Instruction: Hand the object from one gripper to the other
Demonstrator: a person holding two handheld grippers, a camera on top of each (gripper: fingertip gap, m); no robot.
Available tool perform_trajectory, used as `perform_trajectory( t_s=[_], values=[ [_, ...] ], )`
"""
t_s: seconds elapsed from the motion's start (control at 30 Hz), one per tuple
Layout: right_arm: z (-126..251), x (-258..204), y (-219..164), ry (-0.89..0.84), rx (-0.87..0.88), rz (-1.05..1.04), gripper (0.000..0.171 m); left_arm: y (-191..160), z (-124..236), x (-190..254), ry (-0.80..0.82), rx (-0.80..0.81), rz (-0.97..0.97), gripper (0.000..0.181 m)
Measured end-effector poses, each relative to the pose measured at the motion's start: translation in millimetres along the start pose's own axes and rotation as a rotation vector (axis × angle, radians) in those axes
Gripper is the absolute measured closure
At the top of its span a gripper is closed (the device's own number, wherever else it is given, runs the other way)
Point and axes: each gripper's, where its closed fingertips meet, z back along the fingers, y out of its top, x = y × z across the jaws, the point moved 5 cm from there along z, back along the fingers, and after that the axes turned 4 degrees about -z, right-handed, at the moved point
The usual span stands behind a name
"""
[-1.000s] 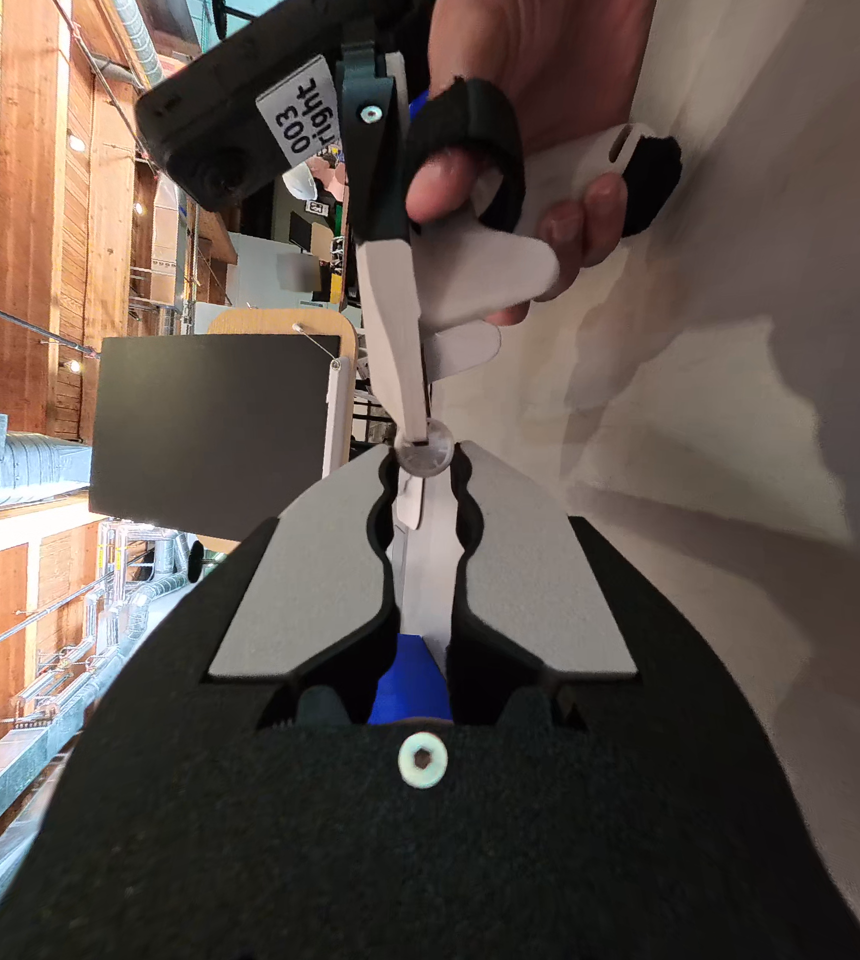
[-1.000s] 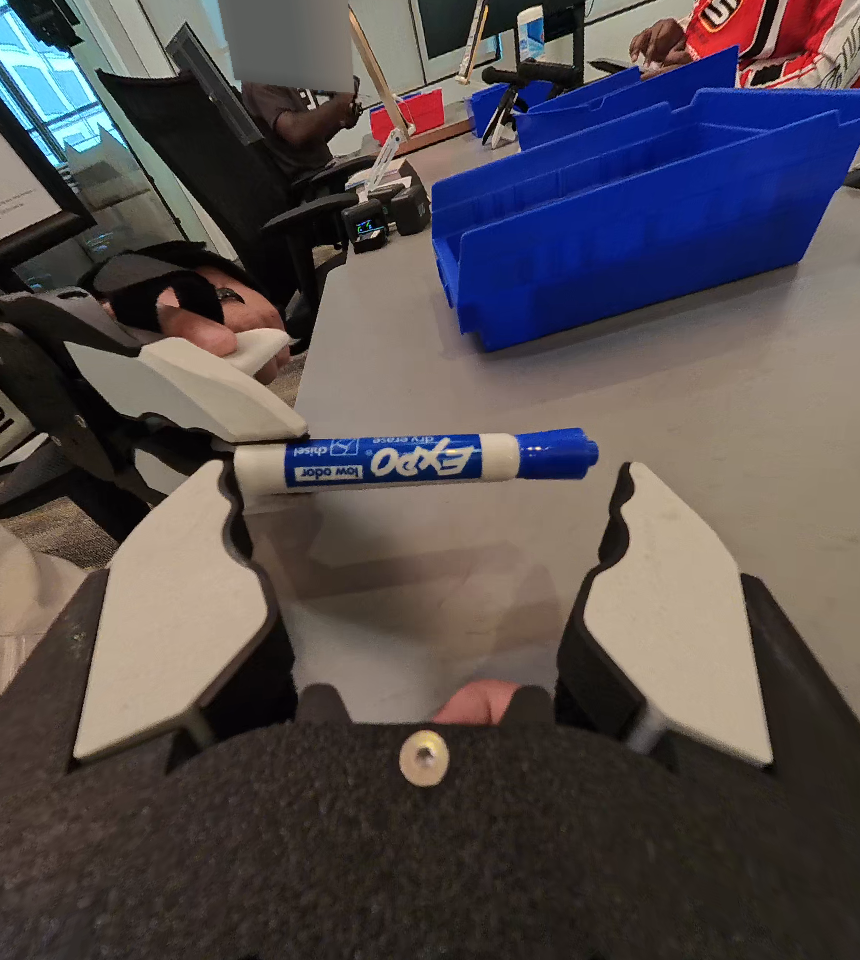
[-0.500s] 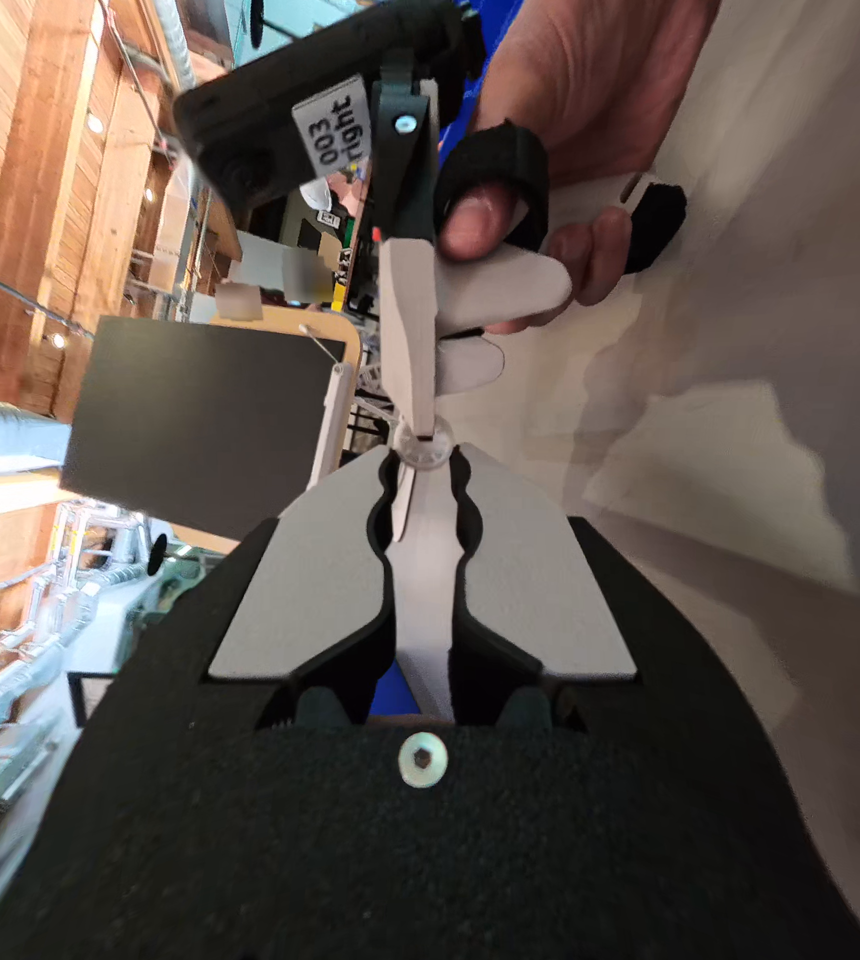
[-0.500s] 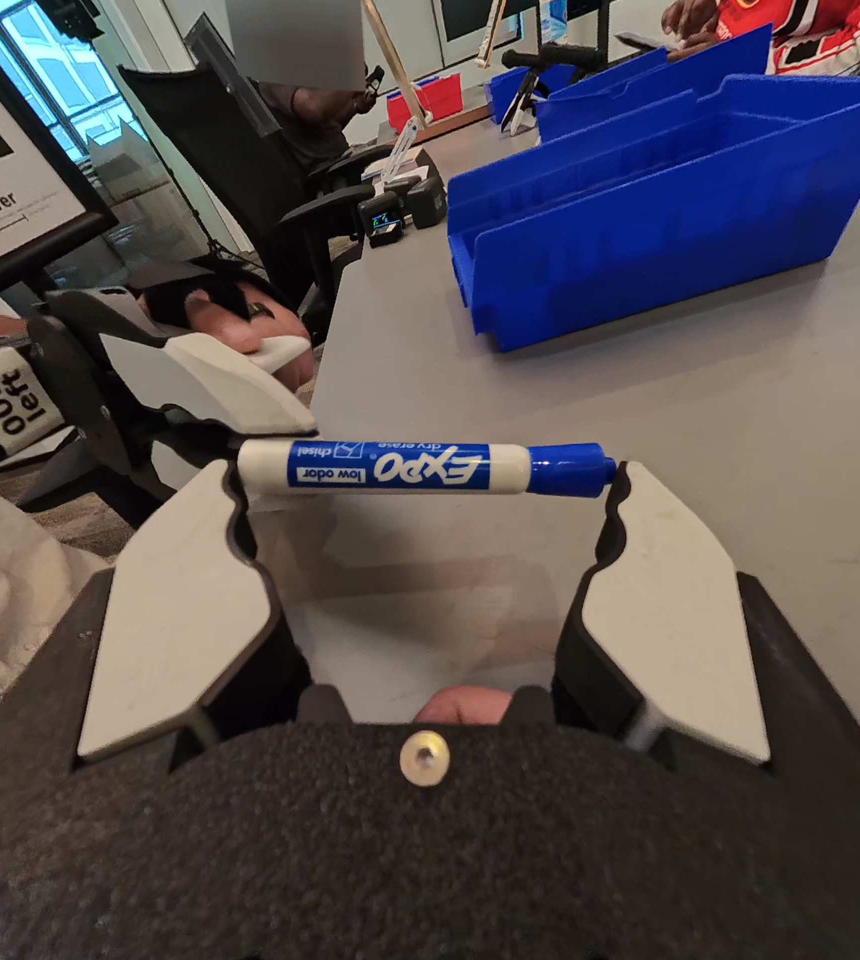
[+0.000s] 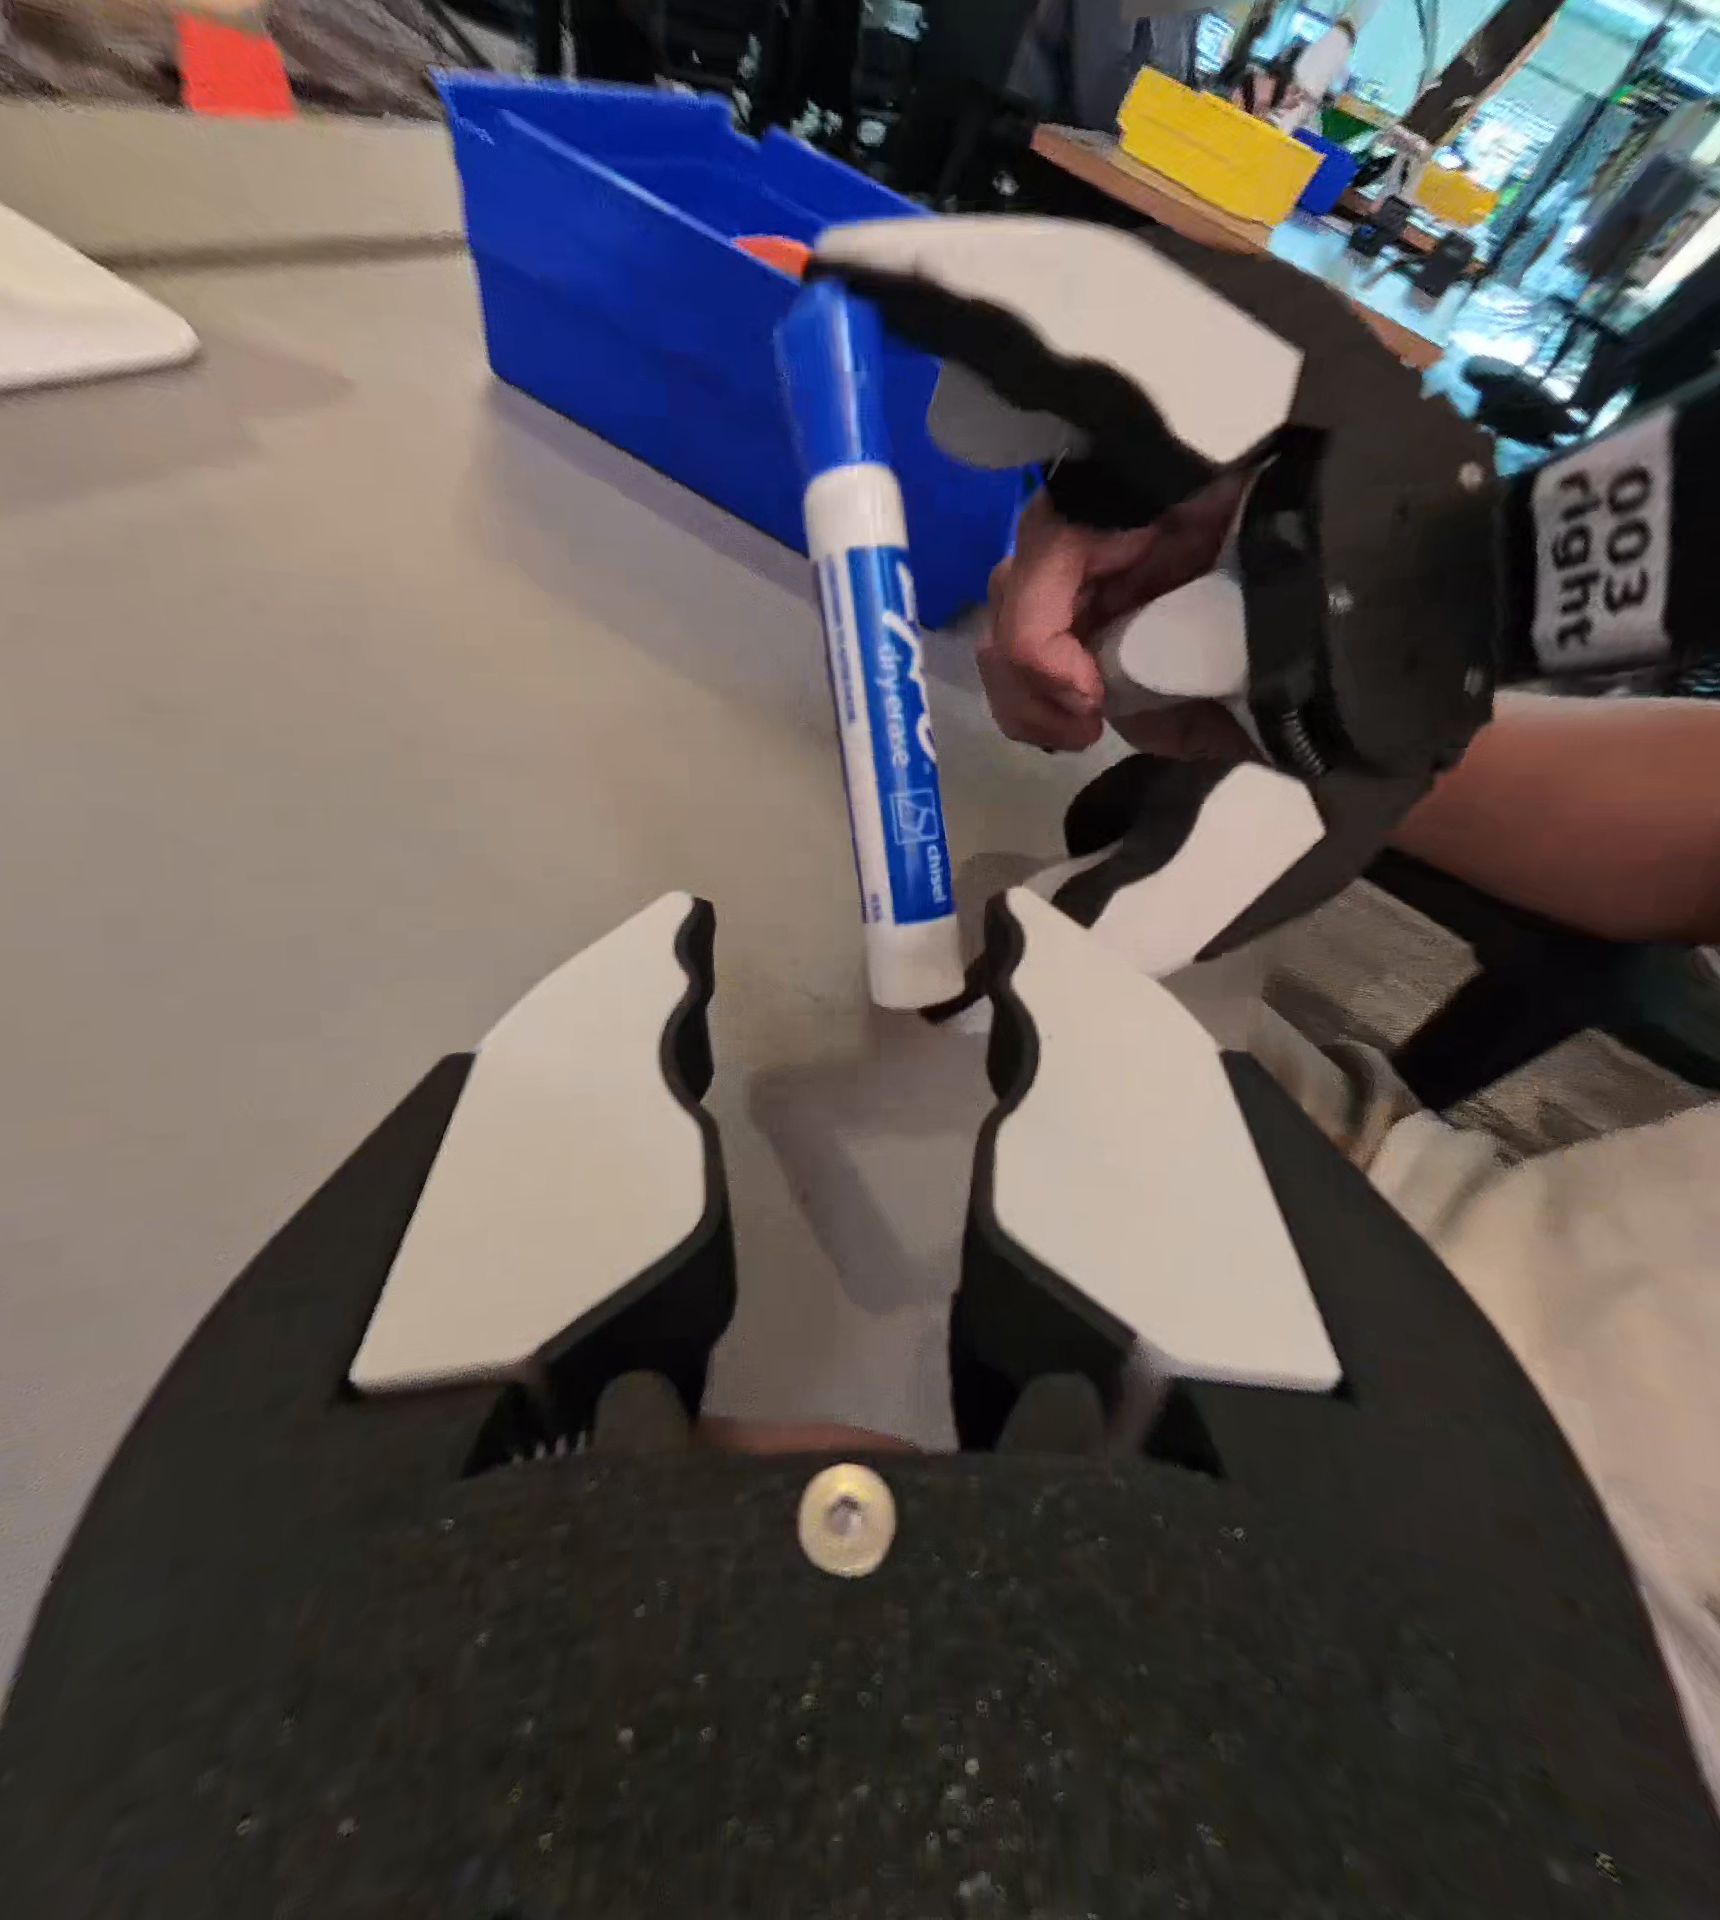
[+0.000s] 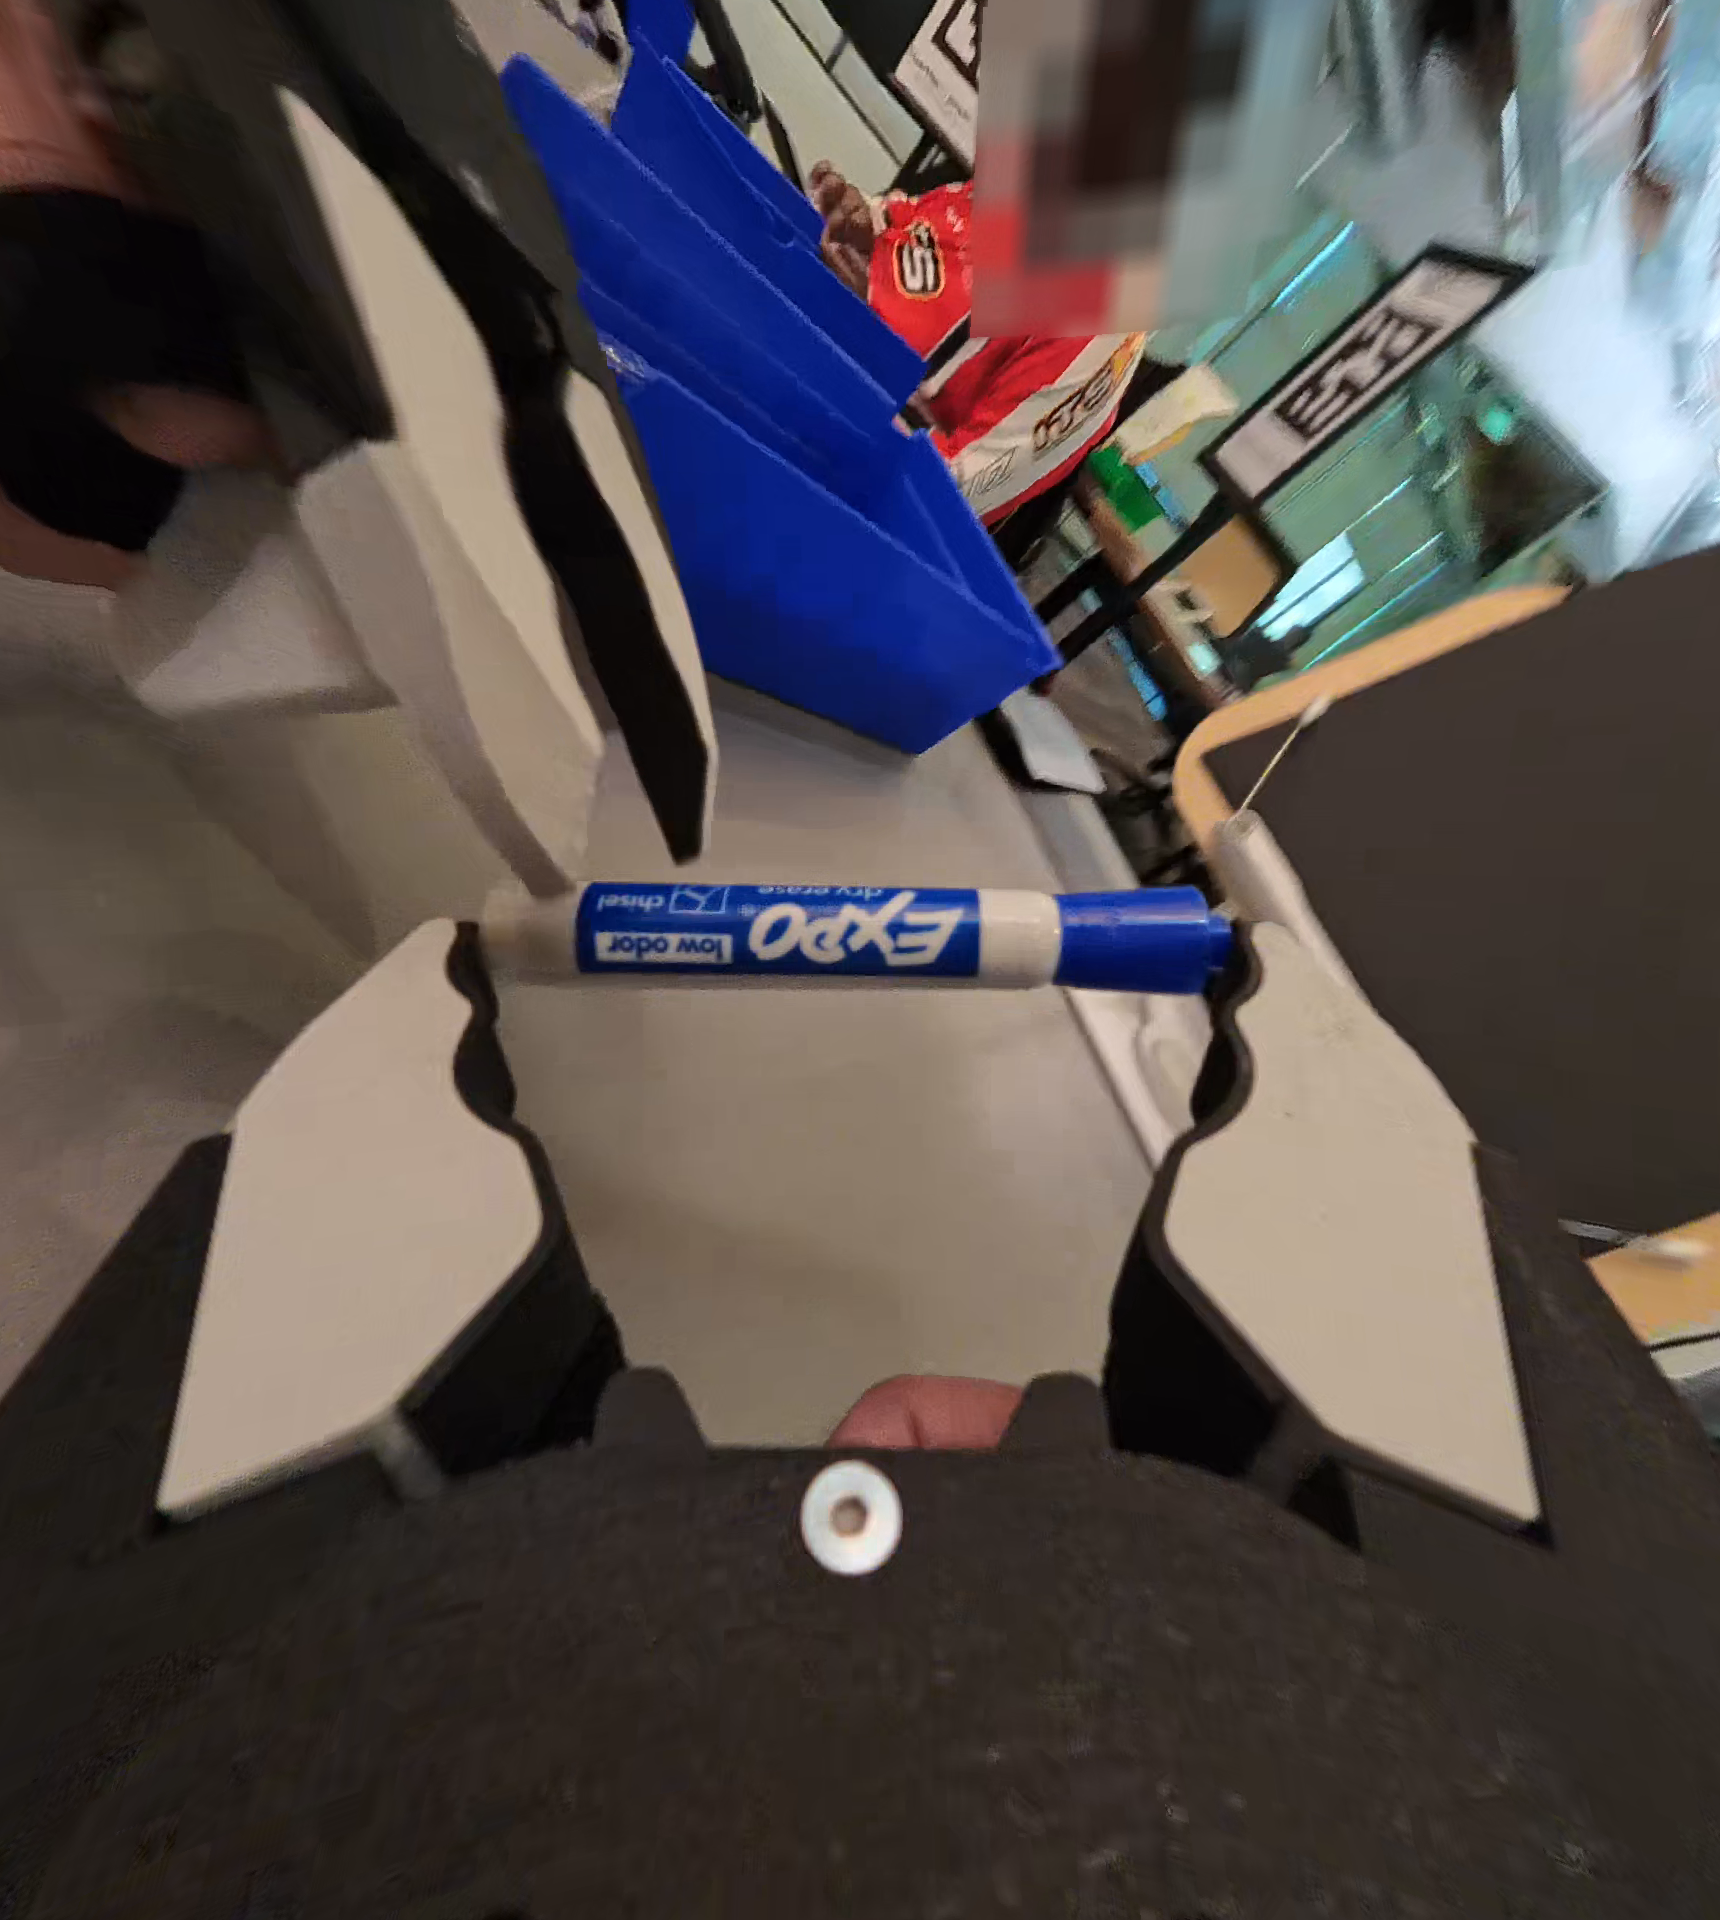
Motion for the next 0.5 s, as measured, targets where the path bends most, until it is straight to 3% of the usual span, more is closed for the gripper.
perform_trajectory(
  t_s=[0.1, 0.17, 0.37, 0.5],
  values=[
    [0, -12, 12, -0.043, 0.027, 0.125, 0.043, -7, -5, 7, -0.090, -0.027, 0.044, 0.141],
    [0, -15, 15, -0.050, 0.037, 0.148, 0.043, -10, -7, 11, -0.133, -0.035, 0.042, 0.162],
    [-1, -13, 7, -0.008, 0.043, 0.071, 0.044, -12, -9, 9, -0.116, -0.059, 0.050, 0.162],
    [2, 2, -1, -0.026, 0.043, -0.082, 0.065, -7, 1, -4, -0.045, -0.024, 0.049, 0.162]
  ],
)
